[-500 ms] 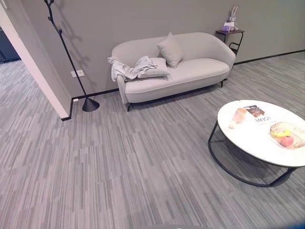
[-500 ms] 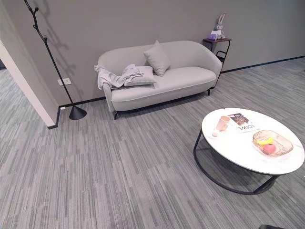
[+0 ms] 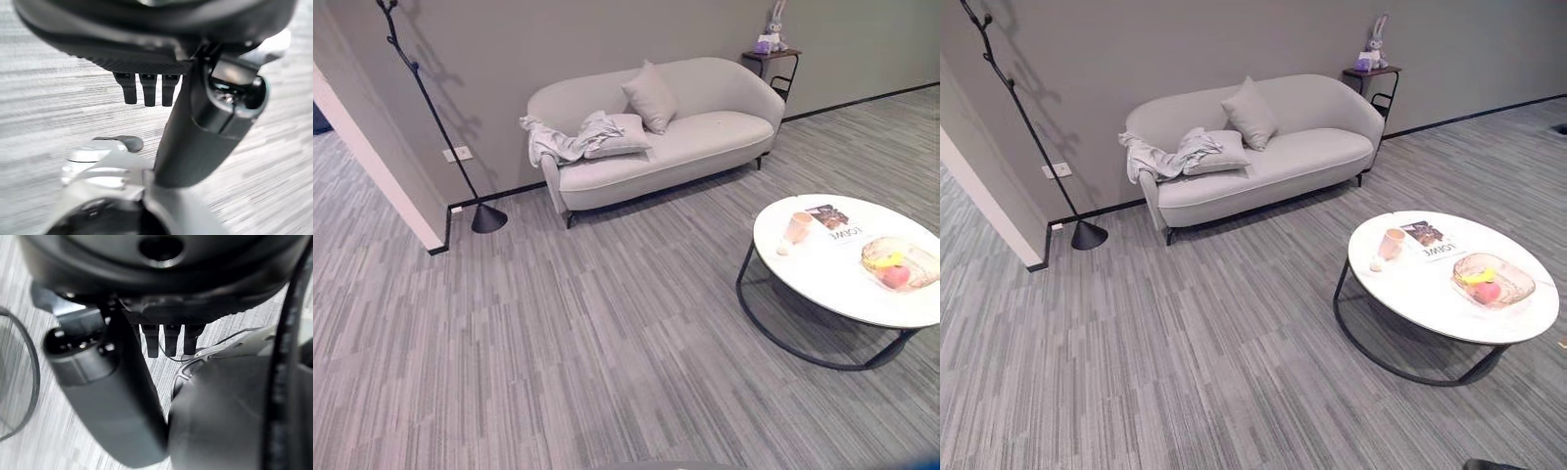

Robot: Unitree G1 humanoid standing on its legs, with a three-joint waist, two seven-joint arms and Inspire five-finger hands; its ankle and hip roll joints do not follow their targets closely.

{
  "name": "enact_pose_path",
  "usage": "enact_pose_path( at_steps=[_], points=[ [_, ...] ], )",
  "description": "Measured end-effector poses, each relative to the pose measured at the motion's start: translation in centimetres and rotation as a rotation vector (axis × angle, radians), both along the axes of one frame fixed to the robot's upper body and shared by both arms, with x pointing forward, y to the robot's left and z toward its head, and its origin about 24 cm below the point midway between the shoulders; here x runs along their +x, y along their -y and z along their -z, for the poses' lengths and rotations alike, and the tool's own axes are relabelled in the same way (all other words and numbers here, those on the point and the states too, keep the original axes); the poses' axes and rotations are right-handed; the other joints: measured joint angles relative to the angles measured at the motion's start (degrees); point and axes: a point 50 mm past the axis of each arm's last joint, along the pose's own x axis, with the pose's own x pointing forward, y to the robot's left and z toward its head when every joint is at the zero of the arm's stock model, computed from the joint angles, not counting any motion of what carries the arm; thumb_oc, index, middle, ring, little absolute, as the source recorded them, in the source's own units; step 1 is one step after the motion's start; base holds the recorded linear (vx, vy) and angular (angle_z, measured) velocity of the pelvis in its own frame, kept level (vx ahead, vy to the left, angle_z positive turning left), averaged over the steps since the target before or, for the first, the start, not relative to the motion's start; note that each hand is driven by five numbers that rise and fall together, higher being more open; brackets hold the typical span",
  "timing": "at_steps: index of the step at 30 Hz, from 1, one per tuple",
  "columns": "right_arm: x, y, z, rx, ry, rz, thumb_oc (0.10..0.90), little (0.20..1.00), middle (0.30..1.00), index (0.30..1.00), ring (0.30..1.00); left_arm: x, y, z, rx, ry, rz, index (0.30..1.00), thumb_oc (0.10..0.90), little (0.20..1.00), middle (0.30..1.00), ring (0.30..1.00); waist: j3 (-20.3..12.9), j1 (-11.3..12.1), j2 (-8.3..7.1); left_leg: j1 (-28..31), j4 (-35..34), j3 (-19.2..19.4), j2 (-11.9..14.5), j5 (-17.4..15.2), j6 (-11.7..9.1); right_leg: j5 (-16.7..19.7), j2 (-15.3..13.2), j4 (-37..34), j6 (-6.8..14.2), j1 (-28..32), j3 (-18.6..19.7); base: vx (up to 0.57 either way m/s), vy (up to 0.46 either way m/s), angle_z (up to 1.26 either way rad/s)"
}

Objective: Hang the clothes on the sofa on the clothes rack.

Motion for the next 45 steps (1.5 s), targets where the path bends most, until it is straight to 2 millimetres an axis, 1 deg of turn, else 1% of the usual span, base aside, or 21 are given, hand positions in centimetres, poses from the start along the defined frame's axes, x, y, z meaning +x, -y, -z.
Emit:
enact_pose_path(
  at_steps=[3,4,6,7,8,14,19,28,30,31,34,36,37,38,39,40,41,42,43,44,45],
  points=[
    [0.6,0.1,0.0,-0.014,-0.002,-0.056,0.800,0.900,0.900,0.900,0.900,0.9,0.1,0.0,0.011,0.005,0.128,0.900,0.800,0.900,0.900,0.900,0.1,-0.1,0.18,0.0,0.0,0.2,0.0,0.0,0.0,0.1,0.0,0.0,-0.2,0.0,0.2,-0.01,0.006,-0.03],
    [1.0,0.0,0.0,-0.023,-0.007,-0.095,0.800,0.900,0.900,0.900,0.900,1.9,0.4,-0.1,0.017,0.015,0.222,0.900,0.800,0.900,0.900,0.900,0.2,-0.1,0.34,0.0,0.0,0.2,0.0,0.0,0.0,0.1,0.0,0.0,-0.2,0.0,0.2,0.00,0.000,0.00],
    [1.9,0.1,-0.1,-0.054,-0.015,-0.211,0.800,0.900,0.900,0.900,0.900,2.5,0.5,-0.1,0.034,0.017,0.319,0.900,0.800,0.900,0.900,0.900,0.3,-0.2,0.52,0.0,0.0,0.4,0.0,-0.1,0.1,0.1,0.1,0.0,-0.1,0.0,0.5,-0.03,-0.003,-0.05],
    [1.9,0.1,-0.1,-0.054,-0.015,-0.211,0.800,0.900,0.900,0.900,0.900,2.5,0.5,-0.1,0.034,0.017,0.319,0.900,0.800,0.900,0.900,0.900,0.3,-0.2,0.52,0.0,0.0,0.4,0.0,-0.1,0.1,0.1,0.1,0.0,-0.1,0.0,0.5,-0.02,-0.004,-0.10],
    [3.0,0.4,-0.3,-0.104,-0.020,-0.400,0.800,0.900,0.900,0.900,0.900,3.0,0.6,-0.2,0.050,0.022,0.377,0.900,0.800,0.900,0.900,0.900,0.4,-0.2,0.60,0.0,0.0,0.8,0.0,-0.1,0.1,0.2,0.1,0.0,-0.1,-0.1,0.8,-0.02,-0.004,-0.07],
    [5.8,-0.2,-0.7,-0.178,0.020,-0.744,0.800,0.900,0.900,0.900,0.900,3.4,0.6,-0.2,0.077,0.038,0.402,0.900,0.800,0.900,0.900,0.900,0.7,-0.1,0.32,0.2,0.0,1.1,0.0,-0.2,0.3,0.2,0.2,0.0,-0.1,-0.2,1.1,-0.01,-0.001,-0.02],
    [6.4,-0.5,-0.8,-0.201,0.032,-0.808,0.800,0.900,0.900,0.900,0.900,3.6,0.6,-0.3,0.111,0.047,0.435,0.900,0.800,0.900,0.900,0.900,1.2,-0.2,-0.35,0.4,0.0,1.2,-0.1,-0.3,0.5,0.2,0.2,0.0,-0.1,-0.1,1.4,0.00,0.000,0.00],
    [6.3,-0.4,-0.8,-0.235,0.022,-0.742,0.800,0.900,0.900,0.900,0.900,3.8,0.6,-0.3,0.124,0.055,0.434,0.900,0.800,0.900,0.900,0.900,2.2,-0.2,-0.79,1.1,-0.5,0.9,-0.5,-0.4,0.6,0.3,-0.2,0.0,0.0,0.8,1.2,0.00,0.053,0.01],
    [5.8,-0.1,-0.8,-0.252,0.000,-0.739,0.800,0.900,0.900,0.900,0.900,4.0,0.6,-0.4,0.132,0.060,0.443,0.900,0.800,0.900,0.900,0.900,2.5,-0.2,-0.67,1.2,-0.6,0.5,-0.6,-0.4,0.6,0.3,-0.3,0.0,0.0,1.1,0.7,0.04,0.106,0.11],
    [5.1,0.1,-0.7,-0.257,-0.022,-0.724,0.800,0.900,0.900,0.900,0.900,4.1,0.5,-0.4,0.138,0.064,0.464,0.900,0.800,0.900,0.900,0.900,2.6,-0.2,-0.57,1.3,-0.9,0.1,-0.9,-0.3,0.7,0.3,-0.6,0.0,0.0,1.4,0.0,-0.02,0.164,0.34],
    [5.2,0.4,-0.8,-0.276,-0.016,-0.714,0.800,0.900,0.900,0.900,0.900,5.0,0.8,-0.5,0.145,0.092,0.509,0.900,0.800,0.900,0.900,0.900,3.5,-0.4,-0.29,1.2,-0.8,-1.2,-2.1,-0.3,1.3,0.1,-2.0,1.9,0.1,1.4,-1.3,-0.06,0.152,0.27],
    [6.0,0.5,-0.9,-0.288,-0.002,-0.715,0.800,0.900,0.900,0.900,0.900,5.7,0.9,-0.6,0.147,0.113,0.512,0.900,0.800,0.900,0.900,0.900,5.1,-0.5,-0.34,1.2,-0.8,-1.8,-3.5,-0.8,2.6,-0.5,-4.2,5.6,0.5,0.1,-1.4,-0.04,0.209,0.14],
    [7.1,1.0,-1.3,-0.308,0.012,-0.711,0.800,0.900,0.900,0.900,0.900,6.3,1.0,-0.7,0.151,0.124,0.516,0.900,0.800,0.900,0.900,0.900,6.6,-0.8,-0.46,1.6,-1.0,-1.9,-3.7,-0.8,3.1,-1.2,-6.2,10.4,0.9,-1.6,-0.8,0.04,0.188,0.04],
    [7.1,1.0,-1.3,-0.308,0.012,-0.711,0.800,0.900,0.900,0.900,0.900,6.3,1.0,-0.7,0.151,0.124,0.516,0.900,0.800,0.900,0.900,0.900,6.6,-0.8,-0.46,1.6,-1.0,-1.9,-3.7,-0.8,3.1,-1.2,-6.2,10.4,0.9,-1.6,-0.8,0.05,0.317,-0.05],
    [8.6,0.9,-1.6,-0.324,0.045,-0.707,0.800,0.900,0.900,0.900,0.900,6.6,1.1,-0.8,0.151,0.135,0.508,0.900,0.800,0.900,0.900,0.900,8.9,-1.4,-0.35,4.2,-2.7,-1.4,-5.2,-0.4,4.6,-1.0,-9.8,19.0,2.1,-4.4,0.5,0.08,0.251,-0.10],
    [9.1,0.6,-1.7,-0.325,0.063,-0.706,0.800,0.900,0.900,0.900,0.900,6.5,0.9,-0.8,0.155,0.131,0.504,0.900,0.800,0.900,0.900,0.900,10.0,-1.7,-0.21,4.9,-3.0,-1.3,-5.5,-0.6,4.9,0.3,-10.9,22.4,3.8,-6.1,0.8,0.11,0.162,-0.15],
    [9.5,0.6,-1.8,-0.333,0.078,-0.708,0.800,0.900,0.900,0.900,0.900,6.6,0.8,-0.8,0.157,0.131,0.500,0.900,0.800,0.900,0.900,0.900,10.4,-1.7,-0.97,5.1,-3.0,-1.1,-5.8,-0.9,5.0,1.9,-11.4,25.3,5.4,-7.1,1.3,0.16,0.015,-0.11],
    [10.4,0.8,-2.1,-0.351,0.103,-0.711,0.800,0.900,0.900,0.900,0.900,6.3,0.8,-0.8,0.155,0.123,0.495,0.900,0.800,0.900,0.900,0.900,11.2,-1.7,0.01,5.9,-2.9,-0.9,-5.4,-1.1,5.1,5.0,-12.8,30.0,7.5,-9.0,1.8,0.17,-0.046,-0.12],
    [10.9,1.3,-2.4,-0.367,0.123,-0.718,0.800,0.900,0.900,0.900,0.900,6.4,1.0,-0.7,0.150,0.124,0.483,0.900,0.800,0.900,0.900,0.900,11.7,-2.2,-0.71,6.5,-3.5,-1.2,-5.3,-1.5,5.6,5.5,-14.5,32.5,8.5,-12.0,1.4,0.18,-0.094,-0.06],
    [11.0,1.0,-2.4,-0.359,0.128,-0.720,0.800,0.900,0.900,0.900,0.900,6.3,0.8,-0.7,0.153,0.118,0.476,0.900,0.800,0.900,0.900,0.900,11.5,-2.2,-0.59,6.9,-3.8,-1.3,-5.3,-1.5,5.7,5.5,-14.7,30.6,8.4,-12.1,1.0,0.12,-0.079,0.07],
    [10.9,0.9,-2.3,-0.353,0.128,-0.716,0.800,0.900,0.900,0.900,0.900,6.2,0.6,-0.7,0.155,0.111,0.464,0.900,0.800,0.900,0.900,0.900,11.6,-2.4,-1.07,7.0,-4.3,-1.7,-5.3,-1.5,5.6,5.4,-14.7,25.9,8.3,-12.0,0.8,0.13,-0.116,0.12]
  ],
)
